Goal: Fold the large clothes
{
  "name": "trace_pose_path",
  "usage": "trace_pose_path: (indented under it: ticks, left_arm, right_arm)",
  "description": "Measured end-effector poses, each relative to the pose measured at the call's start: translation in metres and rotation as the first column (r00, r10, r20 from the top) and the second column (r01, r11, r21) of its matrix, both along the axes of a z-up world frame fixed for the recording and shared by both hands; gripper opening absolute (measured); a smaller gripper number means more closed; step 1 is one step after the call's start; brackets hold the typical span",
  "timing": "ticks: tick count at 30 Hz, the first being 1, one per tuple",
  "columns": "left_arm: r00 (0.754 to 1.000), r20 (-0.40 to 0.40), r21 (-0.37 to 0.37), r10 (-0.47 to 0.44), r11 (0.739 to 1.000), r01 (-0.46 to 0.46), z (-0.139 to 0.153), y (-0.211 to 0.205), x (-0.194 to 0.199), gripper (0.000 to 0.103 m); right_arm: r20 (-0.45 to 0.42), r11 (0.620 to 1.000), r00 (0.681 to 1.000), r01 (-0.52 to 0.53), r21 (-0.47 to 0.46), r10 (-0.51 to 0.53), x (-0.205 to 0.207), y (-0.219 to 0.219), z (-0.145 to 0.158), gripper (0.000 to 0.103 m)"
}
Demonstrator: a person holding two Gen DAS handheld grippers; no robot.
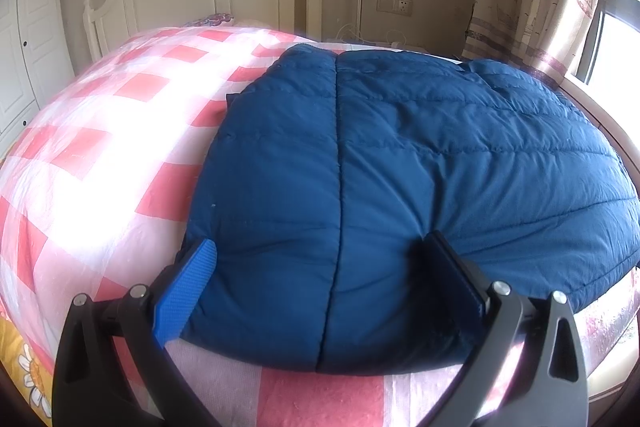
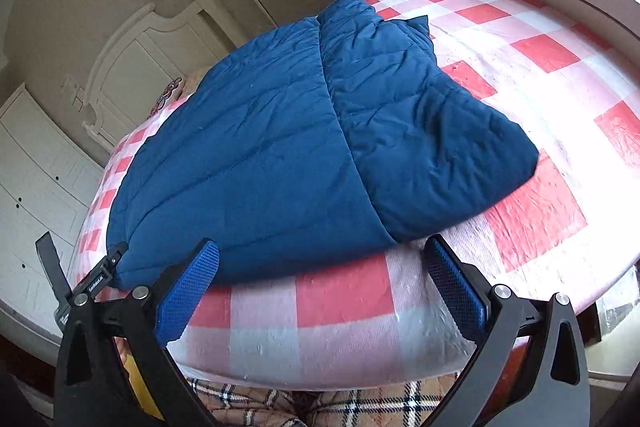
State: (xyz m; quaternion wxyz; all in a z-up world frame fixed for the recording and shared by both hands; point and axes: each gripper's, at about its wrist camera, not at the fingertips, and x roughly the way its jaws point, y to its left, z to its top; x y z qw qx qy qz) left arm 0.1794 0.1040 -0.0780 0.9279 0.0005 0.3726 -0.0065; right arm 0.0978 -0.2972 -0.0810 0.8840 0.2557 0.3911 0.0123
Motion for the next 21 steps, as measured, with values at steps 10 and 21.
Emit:
trace_pose_path:
  ticks: [10, 21]
  left_arm:
    - [1.000, -0.013, -0.010, -0.013, 1.000, 0.013, -0.002, 0.001, 0.002, 0.102]
    - [0.999, 0.011, 0.084, -0.041, 0.996, 0.040, 0.068, -0.038, 0.013, 0.101]
  right_arm:
    - [0.082, 0.981, 0.996, 0.027, 0.192, -0.043, 0.057, 0.000, -0.004, 0.097]
    - [0.335, 0.957, 0.923, 0.099, 0.272, -0.191, 0.013, -0.015, -0.003, 0.040]
